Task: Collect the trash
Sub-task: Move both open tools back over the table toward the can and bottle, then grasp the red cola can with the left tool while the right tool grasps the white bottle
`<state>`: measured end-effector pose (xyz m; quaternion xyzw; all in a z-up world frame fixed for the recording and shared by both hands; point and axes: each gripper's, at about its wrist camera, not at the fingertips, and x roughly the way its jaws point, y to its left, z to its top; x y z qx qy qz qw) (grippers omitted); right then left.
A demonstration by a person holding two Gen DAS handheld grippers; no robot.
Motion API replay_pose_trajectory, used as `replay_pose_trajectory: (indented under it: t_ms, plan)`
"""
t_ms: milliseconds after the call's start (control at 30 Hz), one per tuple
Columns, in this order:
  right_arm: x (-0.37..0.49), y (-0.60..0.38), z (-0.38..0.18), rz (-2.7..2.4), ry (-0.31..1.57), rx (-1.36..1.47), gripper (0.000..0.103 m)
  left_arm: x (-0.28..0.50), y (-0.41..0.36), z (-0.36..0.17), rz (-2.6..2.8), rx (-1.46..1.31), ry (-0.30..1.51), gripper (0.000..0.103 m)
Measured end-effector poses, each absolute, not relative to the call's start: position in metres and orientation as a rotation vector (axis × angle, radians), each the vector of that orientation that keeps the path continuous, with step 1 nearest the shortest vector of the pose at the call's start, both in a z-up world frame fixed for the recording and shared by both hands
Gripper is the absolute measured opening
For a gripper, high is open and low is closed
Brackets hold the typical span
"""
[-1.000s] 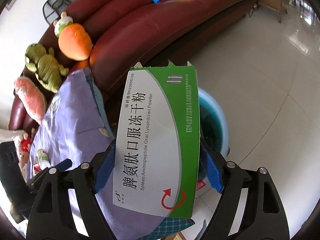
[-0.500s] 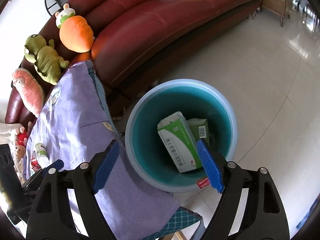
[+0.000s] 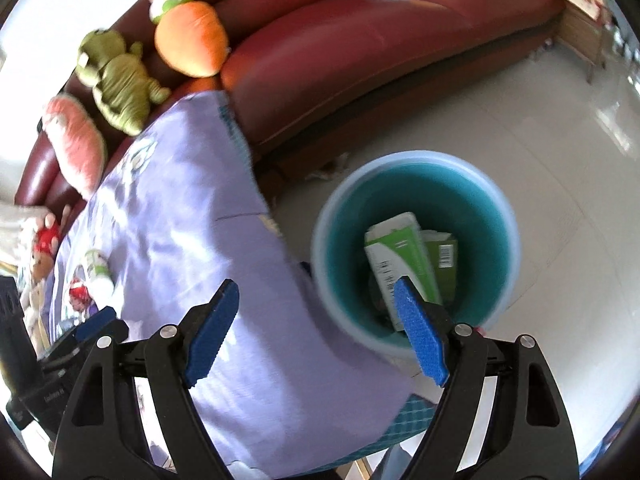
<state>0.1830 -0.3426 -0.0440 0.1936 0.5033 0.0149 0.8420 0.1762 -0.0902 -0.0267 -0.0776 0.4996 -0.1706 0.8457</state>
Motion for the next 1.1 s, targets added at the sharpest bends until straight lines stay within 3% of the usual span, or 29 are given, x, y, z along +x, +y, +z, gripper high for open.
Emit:
replay_pose_trajectory:
  t_ms: [733,1100]
  plan:
    - [0.233,-0.084,-0.007,0.405,1.146,-0.002,0.076,0.163,0.171,-0.001,-0.042,-0.235,0.963,0.089]
    - [0.305,0.036,-0.041,0.579,1.254,-0.119,0.075,0.200,0.219,-0.017,-0.043,-0.144,1.011,0.089]
